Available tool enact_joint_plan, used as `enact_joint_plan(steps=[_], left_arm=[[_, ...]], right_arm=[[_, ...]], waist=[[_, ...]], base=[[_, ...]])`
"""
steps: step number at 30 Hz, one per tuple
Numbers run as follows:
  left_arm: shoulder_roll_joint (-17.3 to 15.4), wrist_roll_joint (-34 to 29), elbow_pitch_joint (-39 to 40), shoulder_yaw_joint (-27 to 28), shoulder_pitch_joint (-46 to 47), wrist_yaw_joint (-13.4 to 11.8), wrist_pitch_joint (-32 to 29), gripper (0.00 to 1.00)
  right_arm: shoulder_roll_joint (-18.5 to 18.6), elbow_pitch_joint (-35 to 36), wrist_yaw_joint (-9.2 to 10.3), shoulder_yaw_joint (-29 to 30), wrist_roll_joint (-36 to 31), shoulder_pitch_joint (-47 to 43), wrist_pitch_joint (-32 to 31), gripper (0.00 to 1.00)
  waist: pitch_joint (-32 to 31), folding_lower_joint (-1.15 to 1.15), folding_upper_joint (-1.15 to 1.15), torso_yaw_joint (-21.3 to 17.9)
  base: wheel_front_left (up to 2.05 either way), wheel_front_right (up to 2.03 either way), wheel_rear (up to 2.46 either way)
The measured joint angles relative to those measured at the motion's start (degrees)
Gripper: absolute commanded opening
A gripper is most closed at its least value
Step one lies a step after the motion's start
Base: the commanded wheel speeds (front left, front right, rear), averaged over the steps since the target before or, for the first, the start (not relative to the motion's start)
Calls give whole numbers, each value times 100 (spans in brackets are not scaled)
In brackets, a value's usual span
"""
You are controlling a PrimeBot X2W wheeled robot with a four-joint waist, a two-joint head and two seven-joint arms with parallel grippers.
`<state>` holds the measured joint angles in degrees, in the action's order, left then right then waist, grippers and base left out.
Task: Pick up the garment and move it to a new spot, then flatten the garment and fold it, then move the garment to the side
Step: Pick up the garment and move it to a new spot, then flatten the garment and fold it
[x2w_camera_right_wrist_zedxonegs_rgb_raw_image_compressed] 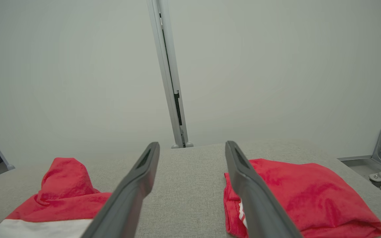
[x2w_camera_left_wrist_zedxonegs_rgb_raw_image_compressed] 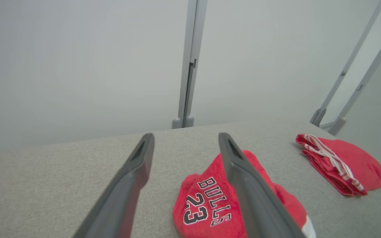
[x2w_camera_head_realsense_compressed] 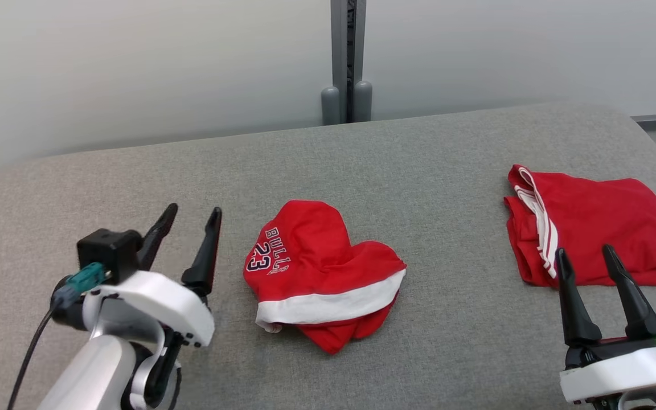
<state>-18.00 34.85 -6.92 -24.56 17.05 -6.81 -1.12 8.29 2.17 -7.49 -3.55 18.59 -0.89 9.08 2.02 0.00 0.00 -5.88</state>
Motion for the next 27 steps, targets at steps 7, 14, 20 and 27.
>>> enact_joint_plan(steps=[7, 14, 20, 27], left_arm=[[-261, -10, 553, 331, -806, -277, 590, 100], [-86, -107, 860, 422, -1597, -548, 1272, 100], [-44, -227, 982, 363, -1701, -614, 1379, 100], [21, -229, 977, 253, -1670, -592, 1339, 100]], right_arm=[[-41, 91, 0, 100, 12, -218, -58, 100], [-211, 60, 0, 151, 54, -382, -23, 100], [-229, 63, 0, 229, 53, -439, -30, 100], [-185, -40, 0, -9, 131, -412, -237, 100]], waist=[[-75, 0, 0, 142], [-103, 0, 0, 196], [-141, 0, 0, 254], [-178, 0, 0, 354]], base=[[0, 0, 0], [0, 0, 0], [0, 0, 0], [0, 0, 0]])
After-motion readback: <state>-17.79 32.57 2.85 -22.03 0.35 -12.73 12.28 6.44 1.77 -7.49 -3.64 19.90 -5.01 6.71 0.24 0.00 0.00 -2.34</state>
